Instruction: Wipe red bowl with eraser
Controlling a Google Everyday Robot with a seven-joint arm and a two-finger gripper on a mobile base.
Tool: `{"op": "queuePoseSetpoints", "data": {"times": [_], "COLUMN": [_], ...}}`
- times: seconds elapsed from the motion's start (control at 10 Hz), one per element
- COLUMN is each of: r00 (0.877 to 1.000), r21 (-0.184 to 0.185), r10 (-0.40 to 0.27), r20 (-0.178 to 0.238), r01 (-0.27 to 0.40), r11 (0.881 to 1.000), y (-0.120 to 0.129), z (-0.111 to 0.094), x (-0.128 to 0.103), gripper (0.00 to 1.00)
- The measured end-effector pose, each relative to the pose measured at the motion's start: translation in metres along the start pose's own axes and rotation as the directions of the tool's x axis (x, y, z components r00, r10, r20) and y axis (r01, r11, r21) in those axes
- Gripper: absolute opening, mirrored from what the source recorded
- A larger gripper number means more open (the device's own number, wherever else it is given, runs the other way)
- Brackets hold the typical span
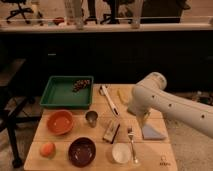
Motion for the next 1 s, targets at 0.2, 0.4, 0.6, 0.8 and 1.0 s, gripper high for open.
{"op": "queuePoseSetpoints", "data": {"times": [0.2, 0.4, 0.6, 0.8, 1.0], "r00": [0.994, 0.985, 0.974, 0.966, 0.962], "r21": [0.01, 0.013, 0.01, 0.003, -0.007], "r10": [-0.101, -0.16, -0.202, -0.224, -0.229], "r20": [0.029, 0.065, 0.102, 0.132, 0.15], "r01": [0.101, 0.159, 0.202, 0.226, 0.232], "r11": [0.995, 0.987, 0.979, 0.974, 0.973], "y": [-0.018, -0.024, -0.029, -0.034, -0.036], "z": [0.01, 0.019, 0.03, 0.042, 0.052], "x": [-0.013, -0.018, -0.026, -0.038, -0.045], "gripper": [0.8, 0.8, 0.8, 0.8, 0.8]}}
